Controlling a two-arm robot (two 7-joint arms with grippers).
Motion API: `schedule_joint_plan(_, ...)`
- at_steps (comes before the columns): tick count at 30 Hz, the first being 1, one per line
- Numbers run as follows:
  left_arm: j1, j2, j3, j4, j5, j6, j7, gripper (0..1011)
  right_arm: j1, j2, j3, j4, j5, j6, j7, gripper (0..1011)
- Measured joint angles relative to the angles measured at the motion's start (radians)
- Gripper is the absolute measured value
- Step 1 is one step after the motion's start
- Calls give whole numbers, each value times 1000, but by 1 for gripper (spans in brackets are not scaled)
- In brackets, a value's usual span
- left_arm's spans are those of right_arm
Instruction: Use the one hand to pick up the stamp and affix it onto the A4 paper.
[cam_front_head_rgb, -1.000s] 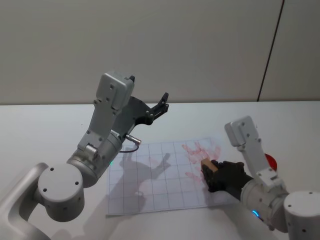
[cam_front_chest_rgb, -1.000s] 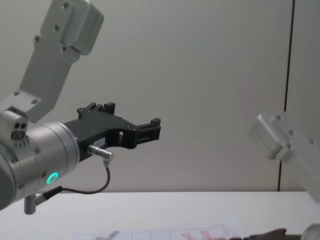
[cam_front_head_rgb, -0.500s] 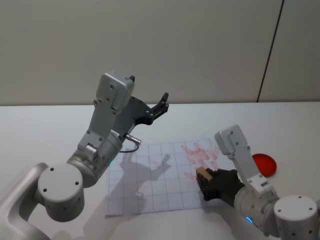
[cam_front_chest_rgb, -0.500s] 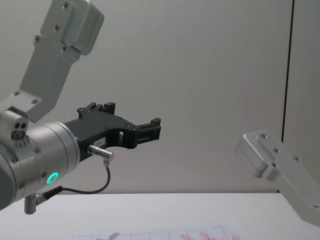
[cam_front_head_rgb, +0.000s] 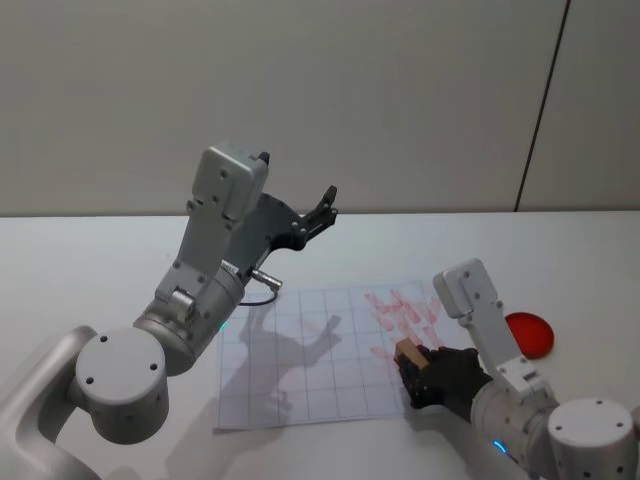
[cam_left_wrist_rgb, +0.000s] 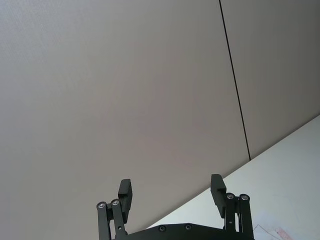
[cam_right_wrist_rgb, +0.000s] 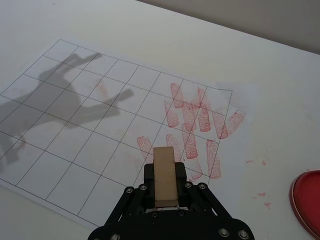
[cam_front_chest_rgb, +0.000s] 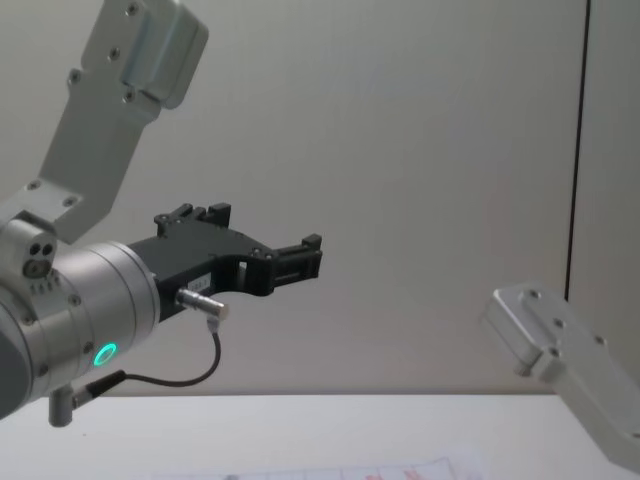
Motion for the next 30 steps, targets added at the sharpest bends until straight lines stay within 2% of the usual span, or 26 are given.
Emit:
schedule_joint_plan(17,0,0,0,0,0,0,0,1002,-6,3,19,2,39,-16,-20,217)
schedule_joint_plan(25,0,0,0,0,0,0,0,1001,-11,5,31,-40,55,-32,-35,217)
schedule_joint_plan(30,0,0,0,0,0,0,0,1002,-8,5,37,-92,66,-57,-43,217)
